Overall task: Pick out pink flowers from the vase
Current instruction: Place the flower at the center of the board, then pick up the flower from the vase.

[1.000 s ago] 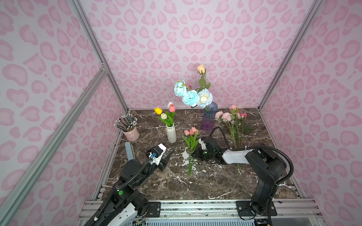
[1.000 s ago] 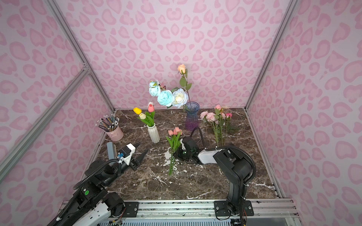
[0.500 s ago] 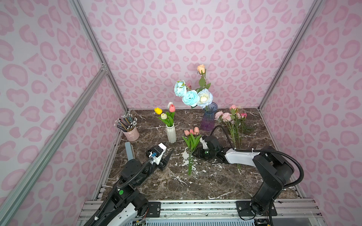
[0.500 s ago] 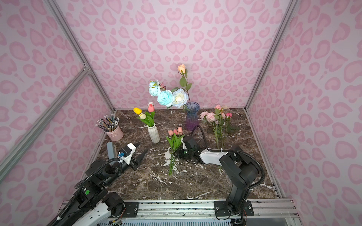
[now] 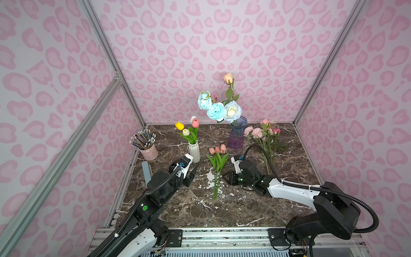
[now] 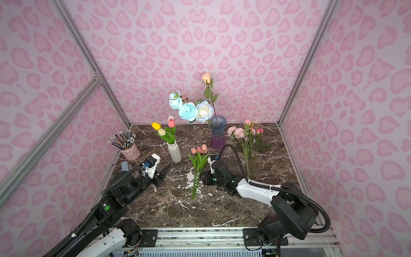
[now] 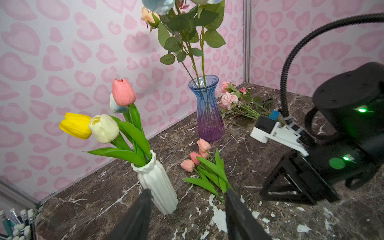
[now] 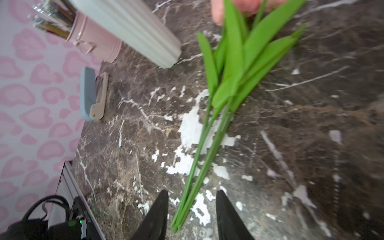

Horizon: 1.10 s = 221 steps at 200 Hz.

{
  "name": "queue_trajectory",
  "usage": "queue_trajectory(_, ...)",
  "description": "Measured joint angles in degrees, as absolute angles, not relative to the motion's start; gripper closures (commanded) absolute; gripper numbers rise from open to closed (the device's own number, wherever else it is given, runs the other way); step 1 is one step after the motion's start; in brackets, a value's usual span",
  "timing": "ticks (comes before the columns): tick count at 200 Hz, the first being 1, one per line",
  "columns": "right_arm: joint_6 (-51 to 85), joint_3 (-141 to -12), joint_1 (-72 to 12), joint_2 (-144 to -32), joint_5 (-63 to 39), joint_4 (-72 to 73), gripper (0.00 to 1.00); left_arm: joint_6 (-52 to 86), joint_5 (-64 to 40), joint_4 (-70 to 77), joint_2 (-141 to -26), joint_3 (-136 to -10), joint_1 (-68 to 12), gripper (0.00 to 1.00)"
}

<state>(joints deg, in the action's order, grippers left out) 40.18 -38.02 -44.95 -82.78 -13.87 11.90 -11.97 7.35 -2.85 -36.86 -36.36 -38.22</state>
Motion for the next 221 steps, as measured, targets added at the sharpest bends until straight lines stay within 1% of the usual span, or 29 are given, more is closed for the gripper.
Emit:
queue_trajectory(25, 38.0, -33.6, -45.6, -82.0, -13.5, 21.7, 0.63, -11.5, 7.7, -0.9, -43.6, -38.9, -36.4, 0.47)
queue_trajectory(43, 37.1, -29.1, -45.7, -81.0, -13.6, 30.3, 0.64, -10.9, 6.7, 1.5, -48.4, -41.3, -34.1, 0.47)
queue_trajectory(67, 35.4, -20.1, -47.5, -80.9, -12.7, 47.2, 0.65, -10.4, 4.9, 5.5, -54.4, -44.3, -30.7, 0.47)
queue_trajectory(81, 33.5, -14.2, -49.8, -83.2, -12.2, 58.8, 0.65, -10.3, 3.5, 7.1, -57.4, -46.3, -28.8, 0.48)
queue_trajectory(93, 32.1, -11.3, -50.5, -85.8, -12.2, 66.4, 0.66, -10.3, 2.0, 8.4, -60.0, -48.4, -27.5, 0.52)
queue_trajectory(105, 30.7, -11.0, -50.5, -87.2, -12.0, 71.8, 0.66, -10.3, 0.9, 9.4, -62.2, -50.3, -26.6, 0.56)
queue_trajectory(118, 29.7, -12.1, -50.6, -87.7, -12.5, 75.5, 0.66, -10.3, -0.4, 10.6, -64.7, -52.1, -26.0, 0.64)
queue_trajectory(124, 29.3, -12.4, -50.6, -87.9, -12.9, 77.2, 0.66, -10.5, -1.0, 11.0, -65.8, -52.8, -25.9, 0.64)
queue_trajectory(126, 29.2, -12.5, -50.6, -87.9, -13.1, 77.7, 0.66, -10.5, -1.2, 11.1, -66.2, -53.0, -25.9, 0.68)
queue_trajectory(128, 29.2, -12.5, -50.6, -88.0, -13.2, 78.1, 0.66, -10.5, -1.4, 11.2, -66.6, -53.2, -25.8, 0.69)
queue_trajectory(143, 28.9, -12.4, -50.1, -88.5, -13.6, 80.3, 0.66, -10.5, -2.2, 11.6, -68.8, -54.4, -25.6, 0.72)
queue_trajectory(156, 29.1, -11.8, -49.3, -88.9, -13.6, 81.9, 0.67, -10.5, -2.7, 11.9, -70.5, -55.1, -25.6, 0.72)
queue_trajectory(179, 29.9, -11.1, -48.4, -89.3, -13.6, 83.8, 0.67, -9.1, -2.1, 12.3, -71.9, -55.2, -25.6, 0.67)
queue_trajectory(221, 30.5, -11.1, -48.1, -89.5, -13.7, 84.6, 0.67, -6.6, 3.2, 13.2, -74.9, -56.4, -25.6, 0.66)
